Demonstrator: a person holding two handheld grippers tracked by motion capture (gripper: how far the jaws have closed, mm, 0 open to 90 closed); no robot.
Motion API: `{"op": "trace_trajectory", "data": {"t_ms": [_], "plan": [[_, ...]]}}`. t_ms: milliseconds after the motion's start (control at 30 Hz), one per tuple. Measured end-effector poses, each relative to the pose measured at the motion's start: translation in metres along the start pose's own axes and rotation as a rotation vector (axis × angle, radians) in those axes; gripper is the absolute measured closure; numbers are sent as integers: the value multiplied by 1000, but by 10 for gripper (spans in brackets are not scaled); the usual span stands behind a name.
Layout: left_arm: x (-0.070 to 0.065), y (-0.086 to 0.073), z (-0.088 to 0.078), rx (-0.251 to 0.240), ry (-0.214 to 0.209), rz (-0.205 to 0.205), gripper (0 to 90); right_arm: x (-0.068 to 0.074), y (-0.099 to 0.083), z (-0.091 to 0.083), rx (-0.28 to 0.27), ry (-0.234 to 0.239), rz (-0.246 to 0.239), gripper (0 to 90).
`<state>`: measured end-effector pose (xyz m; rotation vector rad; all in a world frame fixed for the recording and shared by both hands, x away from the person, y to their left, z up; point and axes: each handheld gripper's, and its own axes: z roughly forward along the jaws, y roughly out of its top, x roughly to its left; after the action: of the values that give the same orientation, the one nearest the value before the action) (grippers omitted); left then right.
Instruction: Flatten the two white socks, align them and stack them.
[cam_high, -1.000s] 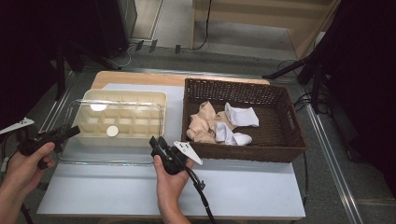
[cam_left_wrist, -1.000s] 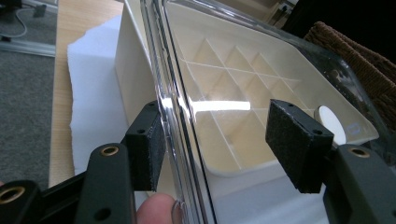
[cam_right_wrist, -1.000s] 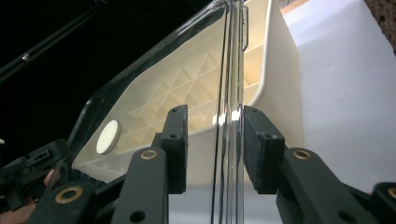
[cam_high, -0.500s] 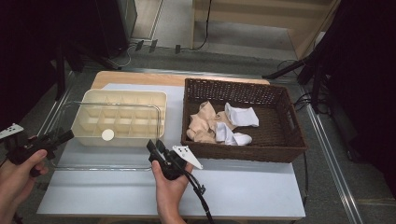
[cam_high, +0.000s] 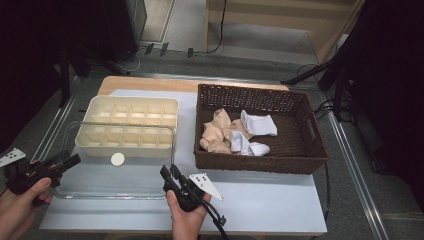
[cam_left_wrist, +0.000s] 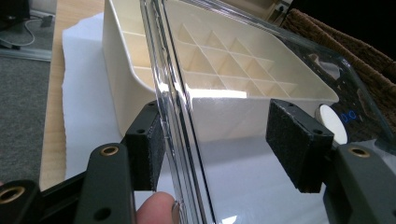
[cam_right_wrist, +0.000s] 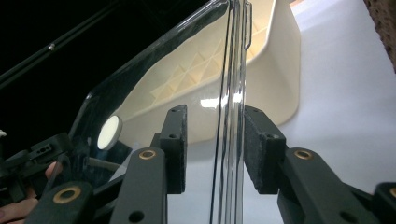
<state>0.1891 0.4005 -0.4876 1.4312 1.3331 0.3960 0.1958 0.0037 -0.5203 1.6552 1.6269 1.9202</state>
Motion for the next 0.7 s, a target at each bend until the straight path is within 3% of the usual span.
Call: {"op": "trace_trajectory", "data": {"t_ms": [200,500,700], "plan": [[-2,-20,-7,-4,5,-9,404,-1,-12,-10,11,-9,-17,642],[-6,-40,-22,-24,8,21,403,-2,-30,-23,20,-3,-37,630],[-6,-54,-29,-21,6,18,402,-3,-40,-28,37,-8,-39,624]]}}
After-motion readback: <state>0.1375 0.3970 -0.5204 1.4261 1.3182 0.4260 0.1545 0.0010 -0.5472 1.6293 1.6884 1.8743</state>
